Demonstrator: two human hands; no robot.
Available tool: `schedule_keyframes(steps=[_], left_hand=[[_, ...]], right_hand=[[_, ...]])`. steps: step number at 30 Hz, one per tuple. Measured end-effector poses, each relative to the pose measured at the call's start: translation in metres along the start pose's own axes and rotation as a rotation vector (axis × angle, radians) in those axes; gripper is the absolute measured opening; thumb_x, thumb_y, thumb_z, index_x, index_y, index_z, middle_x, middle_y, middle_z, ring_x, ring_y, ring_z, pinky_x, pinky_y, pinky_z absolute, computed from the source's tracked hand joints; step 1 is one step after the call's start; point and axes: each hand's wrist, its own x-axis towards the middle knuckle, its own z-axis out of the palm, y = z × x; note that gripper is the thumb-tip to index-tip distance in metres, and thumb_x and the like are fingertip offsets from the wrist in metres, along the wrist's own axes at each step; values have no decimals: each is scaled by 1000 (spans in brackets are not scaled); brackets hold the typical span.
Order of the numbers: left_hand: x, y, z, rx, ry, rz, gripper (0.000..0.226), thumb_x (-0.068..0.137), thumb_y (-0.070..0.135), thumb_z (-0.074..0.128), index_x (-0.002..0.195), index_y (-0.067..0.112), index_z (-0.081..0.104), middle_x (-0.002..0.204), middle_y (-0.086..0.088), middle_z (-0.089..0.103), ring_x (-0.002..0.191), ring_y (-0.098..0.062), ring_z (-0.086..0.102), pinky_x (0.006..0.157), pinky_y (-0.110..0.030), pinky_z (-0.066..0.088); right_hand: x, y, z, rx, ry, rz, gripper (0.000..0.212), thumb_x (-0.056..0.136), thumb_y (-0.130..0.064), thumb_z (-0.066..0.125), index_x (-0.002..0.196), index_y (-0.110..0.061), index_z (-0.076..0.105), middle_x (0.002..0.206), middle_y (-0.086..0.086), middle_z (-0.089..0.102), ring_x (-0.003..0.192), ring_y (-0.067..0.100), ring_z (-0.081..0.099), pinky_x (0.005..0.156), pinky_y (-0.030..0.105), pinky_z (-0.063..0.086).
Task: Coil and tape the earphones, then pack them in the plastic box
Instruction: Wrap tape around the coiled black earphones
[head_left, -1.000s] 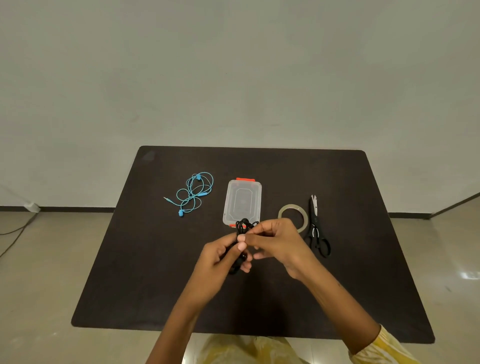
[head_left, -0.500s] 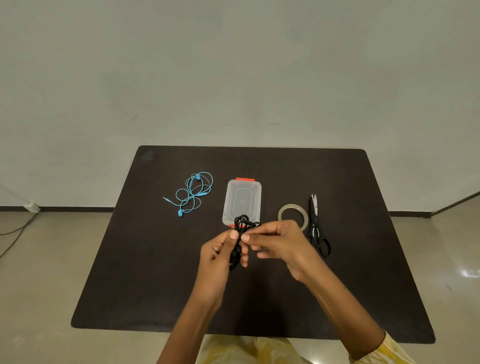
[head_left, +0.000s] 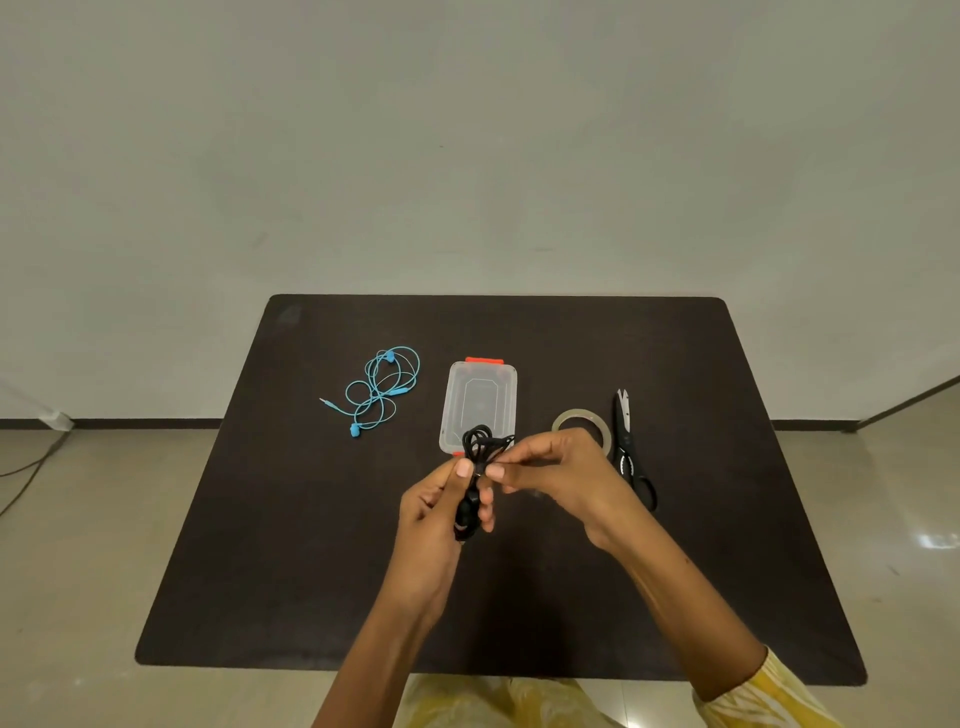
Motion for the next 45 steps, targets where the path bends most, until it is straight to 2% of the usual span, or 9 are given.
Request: schedule_keyframes(steps=[5,10,17,23,27,32,34,38,45], left_hand=[[1,0,1,-99,-38,-24,33,96,24,44,101,-2,64,63,-2,50,58,-10,45,54,-21,43],[3,1,0,-148,-108,-67,32,96,25,44,110,8,67,64,1,49,58,-7,44,54,-20,43],[0,2,0,-246,-249,-148,30,96,25,46,116,15,66,63,2,52,56,-5,47,52,-19,43],[1,2,-9,-266,-277,-287,68,82,31,63,140,49,31,62,-2,55,51,-9,51,48,-23,44],[3,-1,-13,-342,-282,-420,68,84,26,61,144,34,31,59,-1,53,45,-10,49,44,-23,43],[4,3,-10,-248,-314,-424,26,88,34,58,103,16,68,67,-4,62,48,-11,55,48,-23,47],[5,4,-9,-136,-231,-424,29,88,36,58,98,10,67,77,-11,69,57,-17,64,54,-27,54],[6,3,-12,17,-84,-337,27,87,29,59,96,5,69,88,-18,73,77,-25,72,67,-30,58],[6,8,-13,125,-93,-270,30,84,35,62,89,7,71,89,-16,74,84,-28,72,67,-25,57]], right_hand=[[-2,-5,-1,15,-40,69,11,78,-15,75,86,-8,73,79,0,72,79,9,69,60,12,49],[-3,-4,-1,-73,-32,107,18,80,-25,74,92,-12,70,99,3,72,96,10,61,67,25,39],[-6,1,-8,-27,-144,143,15,81,-27,71,95,-22,71,86,-10,70,80,-6,61,69,24,36],[-9,10,-8,187,-243,135,15,73,-23,72,87,-17,72,81,-7,68,76,2,60,58,18,34],[-9,14,-7,212,-308,141,22,75,-26,71,95,-18,71,91,-7,70,85,4,62,63,20,36],[-11,19,-5,193,-222,123,21,71,-29,72,90,-20,73,85,-9,70,80,3,60,72,26,38],[-11,19,-5,150,-152,112,24,72,-30,73,91,-16,72,79,-8,69,75,3,59,74,27,41],[-13,16,-4,41,-63,78,7,82,-26,70,78,-21,72,69,-9,66,69,0,57,57,12,41],[-12,19,0,-25,67,64,8,80,-25,73,80,-17,73,72,-7,68,68,-2,58,51,9,42]])
